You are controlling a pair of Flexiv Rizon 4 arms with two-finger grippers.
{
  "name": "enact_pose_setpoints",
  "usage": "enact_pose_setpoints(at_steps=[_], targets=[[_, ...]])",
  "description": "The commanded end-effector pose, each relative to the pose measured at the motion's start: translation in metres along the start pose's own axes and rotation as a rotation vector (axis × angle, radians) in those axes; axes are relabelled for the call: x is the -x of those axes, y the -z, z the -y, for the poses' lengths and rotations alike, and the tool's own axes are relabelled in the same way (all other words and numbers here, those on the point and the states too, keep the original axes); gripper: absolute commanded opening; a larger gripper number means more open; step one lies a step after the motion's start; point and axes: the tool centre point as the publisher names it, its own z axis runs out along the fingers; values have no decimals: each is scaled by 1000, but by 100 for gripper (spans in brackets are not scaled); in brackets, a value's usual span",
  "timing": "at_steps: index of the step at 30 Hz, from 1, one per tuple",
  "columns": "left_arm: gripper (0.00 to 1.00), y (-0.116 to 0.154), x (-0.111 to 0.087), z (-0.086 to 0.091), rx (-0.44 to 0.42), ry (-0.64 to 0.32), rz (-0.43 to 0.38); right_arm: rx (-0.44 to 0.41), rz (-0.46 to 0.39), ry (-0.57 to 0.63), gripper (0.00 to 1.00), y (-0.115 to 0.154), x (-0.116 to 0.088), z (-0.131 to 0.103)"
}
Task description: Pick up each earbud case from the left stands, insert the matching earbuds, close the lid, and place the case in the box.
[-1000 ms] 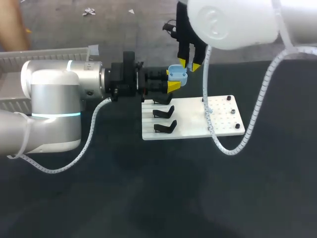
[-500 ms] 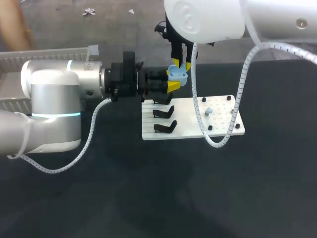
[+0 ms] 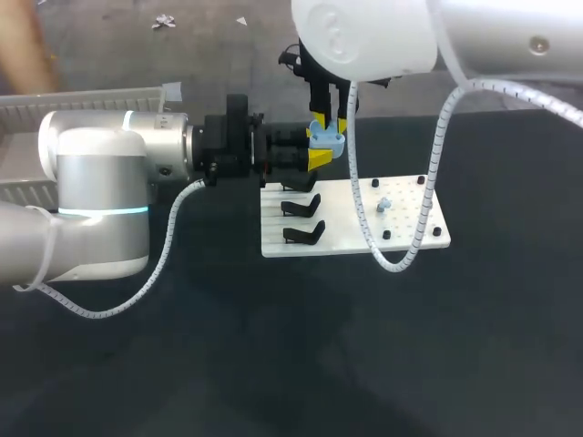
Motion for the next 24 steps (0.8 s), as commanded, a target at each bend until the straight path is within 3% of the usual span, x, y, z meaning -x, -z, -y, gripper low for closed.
enact_pose_setpoints(at_steps=[1,24], targets=[[0,0,-1,2,8,-5,5,-6,-7,1,0,0,2,-2],[0,0,-1,2,8,-5,5,-6,-12,-1,0,-8,6,-2]])
